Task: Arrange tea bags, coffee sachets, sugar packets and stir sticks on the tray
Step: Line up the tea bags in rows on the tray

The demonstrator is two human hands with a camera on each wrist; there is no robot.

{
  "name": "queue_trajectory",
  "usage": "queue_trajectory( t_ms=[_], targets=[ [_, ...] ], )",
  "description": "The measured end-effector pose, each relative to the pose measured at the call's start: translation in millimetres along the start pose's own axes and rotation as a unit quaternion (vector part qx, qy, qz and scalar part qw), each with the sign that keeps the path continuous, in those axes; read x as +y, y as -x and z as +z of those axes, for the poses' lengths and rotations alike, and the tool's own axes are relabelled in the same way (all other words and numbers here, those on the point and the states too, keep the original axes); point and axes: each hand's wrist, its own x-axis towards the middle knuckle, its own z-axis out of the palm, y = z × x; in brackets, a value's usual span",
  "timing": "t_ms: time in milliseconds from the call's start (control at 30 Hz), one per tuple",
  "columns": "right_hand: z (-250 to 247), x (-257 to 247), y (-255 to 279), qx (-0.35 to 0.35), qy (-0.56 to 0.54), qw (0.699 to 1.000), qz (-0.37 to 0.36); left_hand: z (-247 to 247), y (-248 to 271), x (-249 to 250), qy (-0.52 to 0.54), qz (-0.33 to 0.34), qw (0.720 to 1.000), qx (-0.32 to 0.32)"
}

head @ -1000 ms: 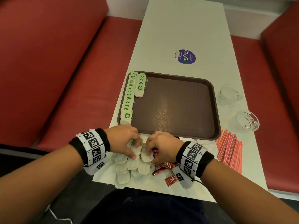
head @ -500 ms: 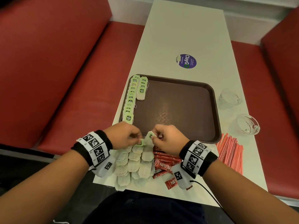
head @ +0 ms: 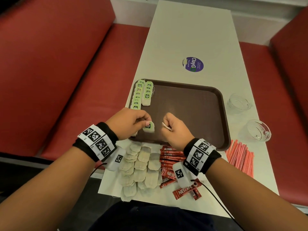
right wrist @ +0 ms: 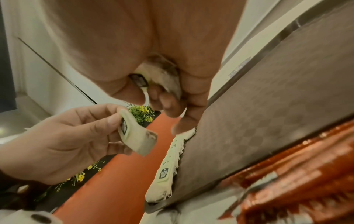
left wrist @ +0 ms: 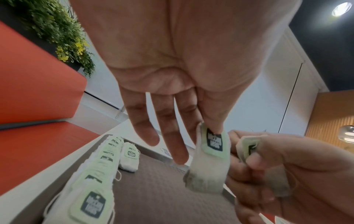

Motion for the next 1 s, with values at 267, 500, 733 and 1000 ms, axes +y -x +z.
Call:
queue_trajectory(
  t_ms=[267, 500, 733, 1000],
  targets=[
    [6, 3, -12, -0.053, 0.025, 0.997, -0.042, 1, -1, 9, 0.023, 0.052, 0.998, 0.031],
    [6, 7, -23, -0.047, 0.023, 0.998, -0.017, 7, -14, -8, 0.025, 0.026, 0.998, 0.044],
    [5, 11, -27, -0.008, 0.019, 0.999, 0.049, 4, -64, -28, -0.082, -0.057, 0.994, 0.042],
    [-4, 8, -28, -0.04, 0.037, 0.997, 0.06, -2, -132, -54, -0.189, -0.147, 0.971, -0.008]
  ],
)
